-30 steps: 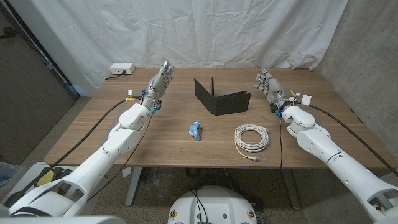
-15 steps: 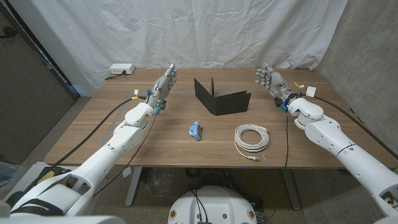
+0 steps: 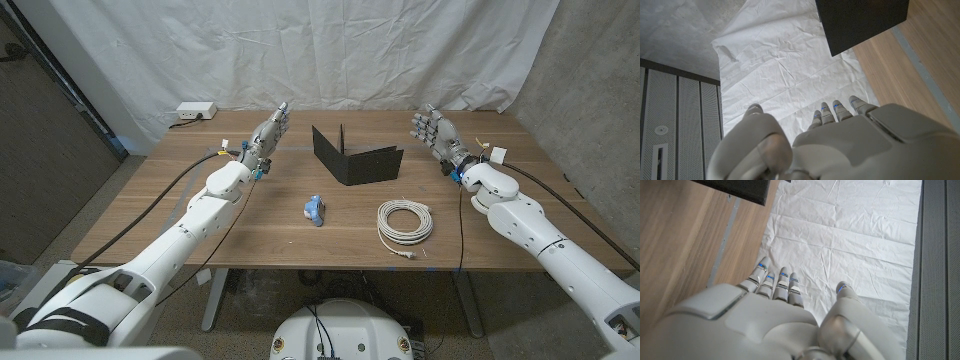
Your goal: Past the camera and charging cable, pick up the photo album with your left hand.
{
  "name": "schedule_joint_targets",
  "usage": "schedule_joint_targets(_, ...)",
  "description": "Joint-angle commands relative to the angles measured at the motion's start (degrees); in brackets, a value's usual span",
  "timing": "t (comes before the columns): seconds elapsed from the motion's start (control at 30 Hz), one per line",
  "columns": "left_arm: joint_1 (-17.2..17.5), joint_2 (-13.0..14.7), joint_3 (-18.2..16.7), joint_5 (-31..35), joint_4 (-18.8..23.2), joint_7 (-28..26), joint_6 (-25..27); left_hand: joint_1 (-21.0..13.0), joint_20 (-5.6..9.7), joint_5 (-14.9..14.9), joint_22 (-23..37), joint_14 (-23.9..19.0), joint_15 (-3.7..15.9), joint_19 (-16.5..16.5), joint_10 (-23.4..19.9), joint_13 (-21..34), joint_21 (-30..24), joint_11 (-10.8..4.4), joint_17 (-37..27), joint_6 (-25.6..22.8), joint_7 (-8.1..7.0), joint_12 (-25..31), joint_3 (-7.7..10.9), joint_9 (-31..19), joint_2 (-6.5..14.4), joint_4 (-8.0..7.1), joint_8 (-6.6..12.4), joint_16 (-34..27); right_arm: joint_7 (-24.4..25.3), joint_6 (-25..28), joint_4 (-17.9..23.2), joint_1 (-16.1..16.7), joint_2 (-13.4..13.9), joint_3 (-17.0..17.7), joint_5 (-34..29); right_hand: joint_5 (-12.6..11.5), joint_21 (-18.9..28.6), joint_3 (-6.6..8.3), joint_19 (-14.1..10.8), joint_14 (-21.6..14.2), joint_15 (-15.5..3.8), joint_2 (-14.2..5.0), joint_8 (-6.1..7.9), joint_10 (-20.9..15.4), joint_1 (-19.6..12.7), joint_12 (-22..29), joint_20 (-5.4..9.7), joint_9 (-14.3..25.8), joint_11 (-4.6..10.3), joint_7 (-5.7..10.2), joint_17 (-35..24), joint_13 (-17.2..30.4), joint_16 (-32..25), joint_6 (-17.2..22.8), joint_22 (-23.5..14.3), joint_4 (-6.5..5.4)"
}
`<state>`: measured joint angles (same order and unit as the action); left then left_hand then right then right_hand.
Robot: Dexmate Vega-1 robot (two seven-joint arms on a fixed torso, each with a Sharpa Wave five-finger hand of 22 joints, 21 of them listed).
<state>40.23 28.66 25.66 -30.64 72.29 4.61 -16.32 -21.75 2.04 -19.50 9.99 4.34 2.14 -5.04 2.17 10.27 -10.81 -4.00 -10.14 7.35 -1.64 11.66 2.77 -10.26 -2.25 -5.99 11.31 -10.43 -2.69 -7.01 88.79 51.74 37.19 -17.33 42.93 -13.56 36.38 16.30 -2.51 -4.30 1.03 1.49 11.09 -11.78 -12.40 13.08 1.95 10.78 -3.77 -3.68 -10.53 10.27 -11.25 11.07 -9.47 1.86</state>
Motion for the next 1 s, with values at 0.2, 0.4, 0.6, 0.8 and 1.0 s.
schedule_joint_targets(0.2, -0.2, 1.3, -0.2, 2.7, 1.4, -0.1, -4.0, -1.2, 5.49, -0.5, 0.2, -0.1, 1.67, -0.6, -0.7, 0.3, -0.3, -0.23, -0.1, -0.4, 0.03, 0.3, 0.33, -0.3, 0.6, 0.43, 0.31, -0.3, 4.9, -4.4, 2.9, 3.5, -1.1, 0.0, -3.8, -0.1, -0.3, -0.15, -0.6, -0.6, 0.27, -0.37, 0.47, -0.7, -0.1, 0.0, 2.63, 0.2, -0.01, 0.19, -0.1, 0.2, -0.2, 0.5, -0.3, 0.22)
schedule_joint_targets(0.4, 0.0, 2.1, -0.4, 4.3, 2.0, -0.6, -5.7, -2.4, 5.19, -0.6, 0.2, -0.6, 2.12, -0.8, -1.3, 0.3, -0.3, -0.45, -0.1, -1.7, -0.81, 0.4, 0.76, -0.3, 1.3, 0.95, 0.67, -0.4, 5.0, -6.2, 2.0, 4.0, -2.0, 0.3, -3.8, -0.1, -0.5, -0.18, -0.6, -0.6, 0.19, -0.43, 0.46, -0.7, -0.1, 0.0, 2.61, 0.2, 0.04, 0.23, -0.2, 0.2, -0.2, 0.6, -0.3, 0.22)
schedule_joint_targets(0.6, 0.7, 3.4, -1.3, 5.9, 2.6, -1.4, -8.0, -3.2, 5.06, -0.6, 0.2, -1.0, 2.39, -1.0, -1.8, 0.3, -0.2, -0.61, 0.0, -2.3, -1.26, 0.5, 1.00, -0.3, 1.6, 1.35, 0.84, -0.5, 5.5, -7.8, 1.2, 3.8, -3.5, 0.2, -3.8, 0.0, -0.7, -0.22, -0.7, -0.6, 0.29, -0.46, 0.45, -0.7, 0.0, -0.1, 2.58, 0.2, 0.04, 0.30, -0.2, 0.2, -0.2, 0.6, -0.3, 0.24)
schedule_joint_targets(0.8, 0.8, 3.2, -1.5, 8.8, 0.7, -3.1, -12.2, -4.4, 5.01, -0.6, 0.2, -1.7, 2.83, -1.1, -2.9, 0.3, -0.2, -0.96, 0.0, -3.5, -1.68, 0.8, 1.29, -0.3, 1.9, 1.99, 1.12, -0.6, 7.1, -7.9, 0.5, 3.3, -5.2, -0.8, -4.7, 0.0, -0.9, -0.24, -0.7, -0.8, 0.23, -0.49, 0.46, -0.7, 0.0, -0.1, 2.52, 0.2, 0.01, 0.33, -0.2, 0.2, -0.2, 0.7, -0.3, 0.26)
schedule_joint_targets(1.0, 0.2, 2.2, -1.4, 9.6, -2.9, -2.4, -16.9, -6.3, 5.30, -0.6, 0.1, -4.3, 3.42, 0.2, -5.6, 0.3, -0.7, -0.98, 0.0, -6.4, -1.76, 1.4, 1.59, -0.3, 2.1, 3.09, 1.75, -1.1, 8.3, -8.3, 0.3, 3.4, -6.5, -1.6, -5.3, 0.0, -1.0, -0.26, -0.8, -0.9, 0.20, -0.51, 0.43, -0.7, 0.0, -0.1, 2.49, 0.2, 0.06, 0.31, -0.2, 0.2, -0.2, 0.7, -0.3, 0.30)
